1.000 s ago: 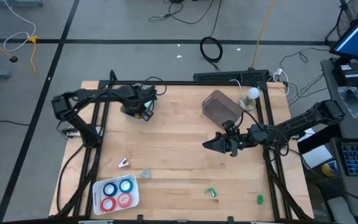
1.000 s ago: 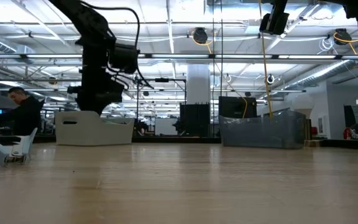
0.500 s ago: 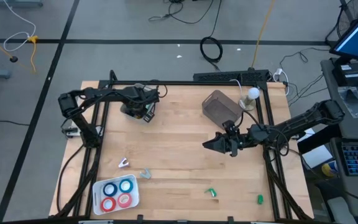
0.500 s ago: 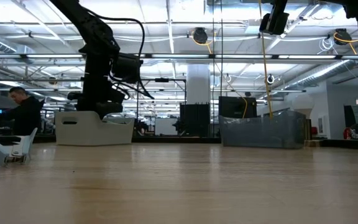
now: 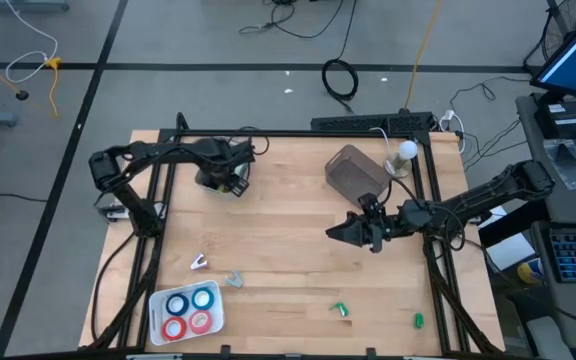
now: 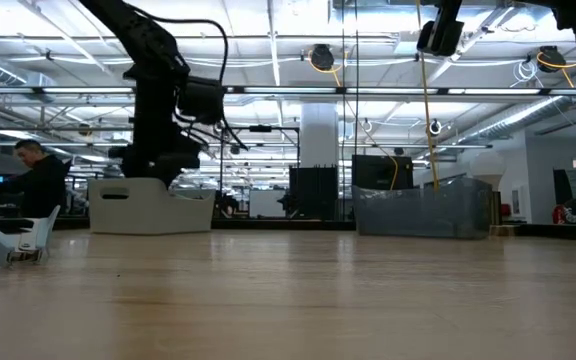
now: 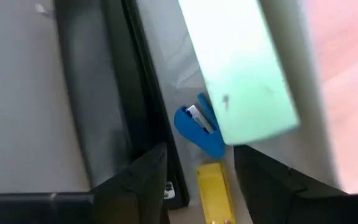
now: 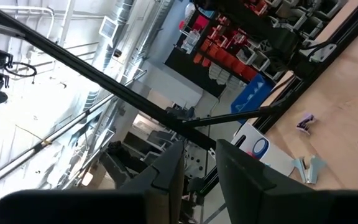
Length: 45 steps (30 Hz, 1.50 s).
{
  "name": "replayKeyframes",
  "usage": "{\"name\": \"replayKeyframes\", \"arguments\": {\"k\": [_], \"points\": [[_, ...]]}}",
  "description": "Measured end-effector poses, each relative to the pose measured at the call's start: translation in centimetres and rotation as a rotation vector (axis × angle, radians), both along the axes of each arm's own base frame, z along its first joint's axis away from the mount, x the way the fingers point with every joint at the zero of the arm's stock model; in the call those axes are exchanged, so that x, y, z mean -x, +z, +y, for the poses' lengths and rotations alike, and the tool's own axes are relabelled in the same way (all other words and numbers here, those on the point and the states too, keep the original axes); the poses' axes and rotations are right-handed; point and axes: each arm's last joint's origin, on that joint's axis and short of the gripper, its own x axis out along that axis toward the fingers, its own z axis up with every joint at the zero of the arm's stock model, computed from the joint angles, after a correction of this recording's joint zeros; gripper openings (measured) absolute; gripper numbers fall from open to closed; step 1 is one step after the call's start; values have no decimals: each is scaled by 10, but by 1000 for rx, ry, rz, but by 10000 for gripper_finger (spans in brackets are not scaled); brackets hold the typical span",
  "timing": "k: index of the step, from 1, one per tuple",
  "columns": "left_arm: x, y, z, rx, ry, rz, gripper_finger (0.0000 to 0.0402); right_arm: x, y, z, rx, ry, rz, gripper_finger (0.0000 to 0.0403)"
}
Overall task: Pick and place Stapler, Stapler remover, tape
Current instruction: Put the right green stapler into the gray bin
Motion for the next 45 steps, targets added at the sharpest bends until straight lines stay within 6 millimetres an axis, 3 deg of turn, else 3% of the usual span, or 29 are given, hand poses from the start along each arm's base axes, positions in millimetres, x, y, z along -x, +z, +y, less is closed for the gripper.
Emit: {"name": "replayKeyframes", "arguments": {"k": [9, 13, 19, 25, 30, 33, 36, 40, 45], "points": [[24, 67, -14, -139, 24, -258, 195, 0, 0, -1, 190, -35, -29, 84], [36, 104, -31, -163, -4, -501, 195, -1, 3, -8, 233, -113, -62, 84], [52, 157, -64, -162, -130, -935, 195, 2, 14, -9, 284, -88, -146, 82], [63, 191, -93, -175, -270, -1226, 195, 1, 40, 3, 457, -25, -103, 62], [62, 199, -108, -160, -334, -1298, 195, 5, 53, 15, 575, 173, 267, 47], [57, 196, -114, -156, -332, -1278, 195, 16, 55, 18, 551, 303, 530, 44], [49, 191, -119, -147, -325, -1248, 195, 30, 49, 19, 410, 423, 795, 43], [36, 182, -124, -125, -338, -1202, 195, 46, 39, 24, 77, 546, 1102, 43], [17, 167, -127, -120, -337, -1124, 195, 65, 20, 40, -166, 620, 1392, 43]]}}
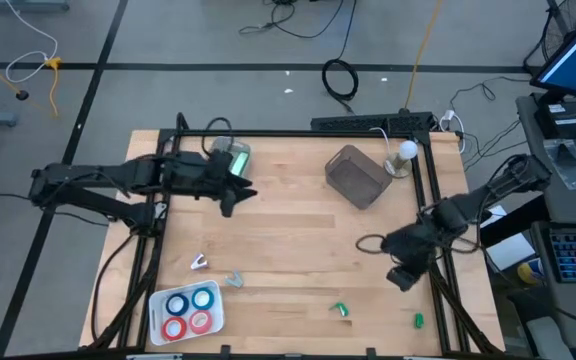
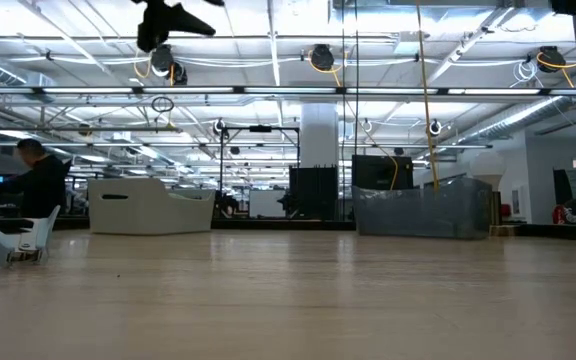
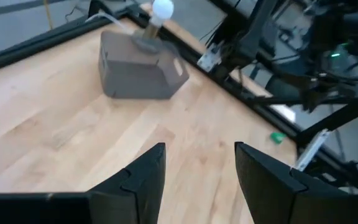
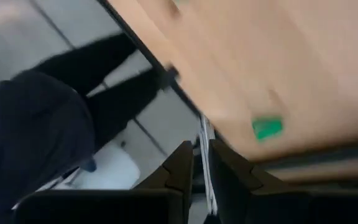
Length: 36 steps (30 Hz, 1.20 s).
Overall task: Pick and place Stapler, Stapler remover, tape
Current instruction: Put the right green stapler into the gray bin
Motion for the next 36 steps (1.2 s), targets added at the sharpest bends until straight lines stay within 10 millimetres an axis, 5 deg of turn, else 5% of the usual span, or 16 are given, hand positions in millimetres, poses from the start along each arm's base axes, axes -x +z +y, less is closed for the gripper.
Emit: {"name": "replayKeyframes", "arguments": {"k": [10, 18, 36], "points": [[-27, -25, 2, -29, -4, 115, 195, 17, -46, 37, -108, -177, 251, 43], [-29, -23, 11, -90, 1, 95, 195, 39, -78, 60, -209, -230, 401, 43], [-27, -21, 26, -138, 34, 93, 196, 49, -86, 65, -153, -351, 392, 52]]}}
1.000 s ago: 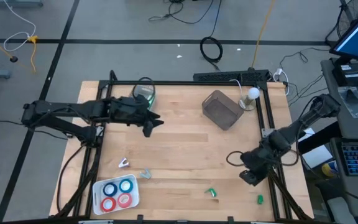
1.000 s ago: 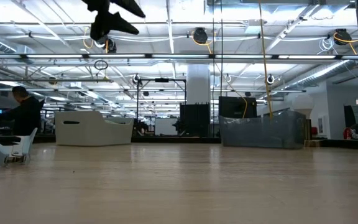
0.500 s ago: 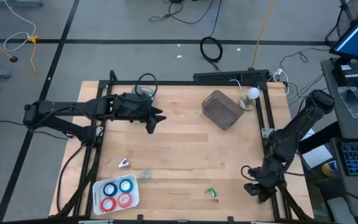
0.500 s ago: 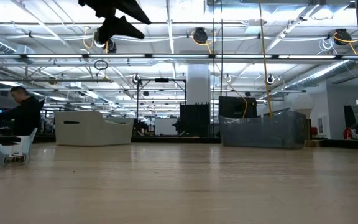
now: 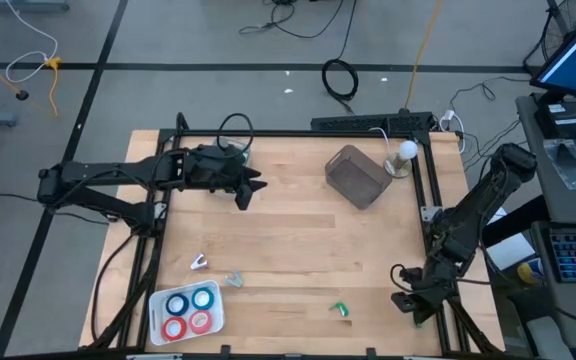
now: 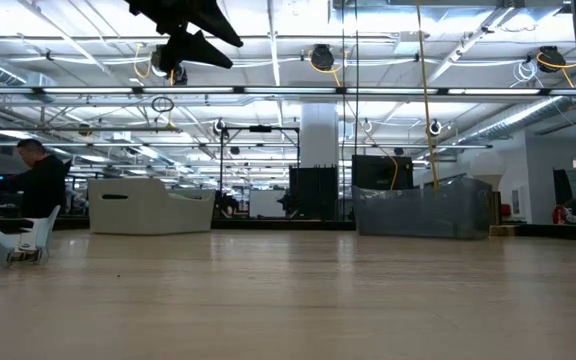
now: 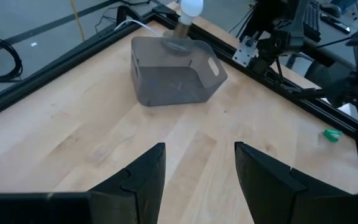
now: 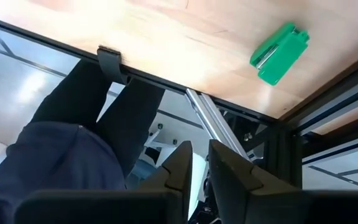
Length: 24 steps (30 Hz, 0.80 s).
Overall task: Pick and place Stapler, Stapler remover, tape
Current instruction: Put the right green stapler into the gray bin
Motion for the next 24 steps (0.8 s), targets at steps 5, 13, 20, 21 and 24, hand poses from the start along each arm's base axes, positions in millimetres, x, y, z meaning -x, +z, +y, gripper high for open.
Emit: {"name": "replayKeyframes", "arguments": {"k": [5, 13, 20, 21, 24], "points": [[0, 0, 0, -6, -4, 2, 196, 1, -6, -1, 47, 0, 36, 94], [0, 0, 0, -18, -10, 5, 196, -3, -19, 3, 75, 11, 142, 166], [0, 0, 0, -28, -17, 8, 195, -6, -34, 9, 89, 45, 261, 175], [0, 0, 0, -28, -17, 8, 196, -7, -36, 10, 92, 45, 263, 175], [0, 0, 0, -35, -20, 10, 195, -8, -41, 12, 104, 50, 289, 172]]}}
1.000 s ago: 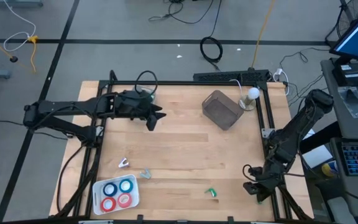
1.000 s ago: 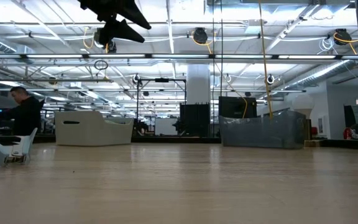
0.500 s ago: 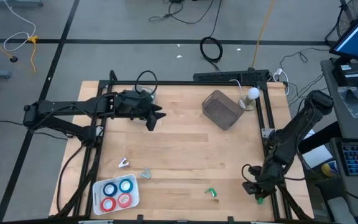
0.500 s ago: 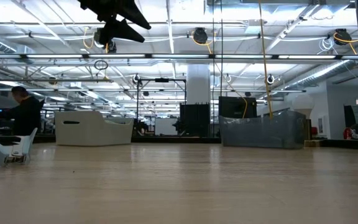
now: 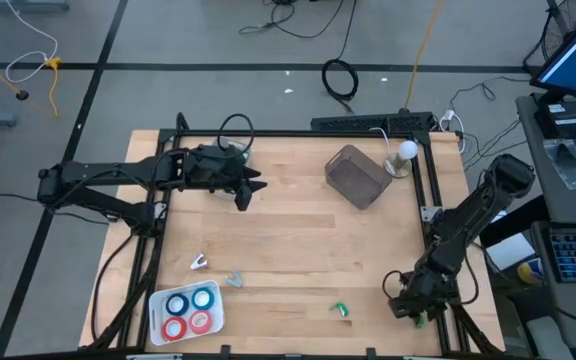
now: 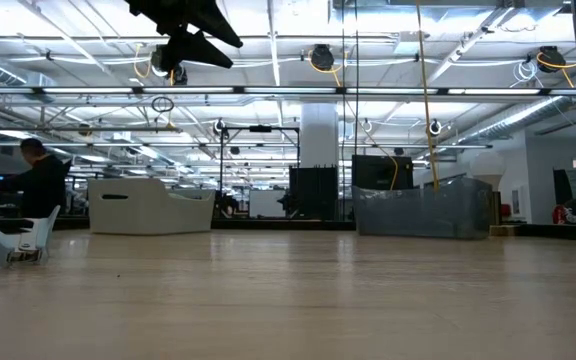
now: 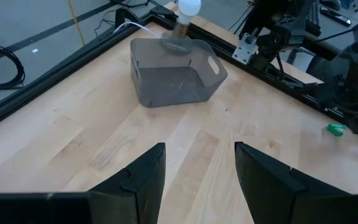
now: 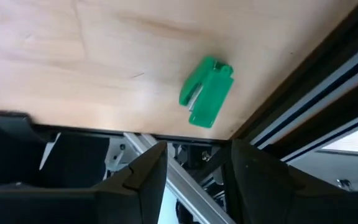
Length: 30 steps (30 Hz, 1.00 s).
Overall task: Pick and place Stapler, Stapler remover, tape
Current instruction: Put the right green stapler into the gray bin
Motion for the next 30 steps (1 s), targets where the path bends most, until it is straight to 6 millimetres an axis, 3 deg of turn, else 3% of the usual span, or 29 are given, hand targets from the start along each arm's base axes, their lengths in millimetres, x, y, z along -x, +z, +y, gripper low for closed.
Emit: {"name": "replayKeyframes", "arguments": {"k": [21, 30], "points": [[0, 0, 0, 0, 0, 0, 196, -4, -15, 2, 21, 3, 129, 173], [0, 0, 0, 1, 0, 0, 196, -17, -16, -7, 14, -66, 105, 172]]}}
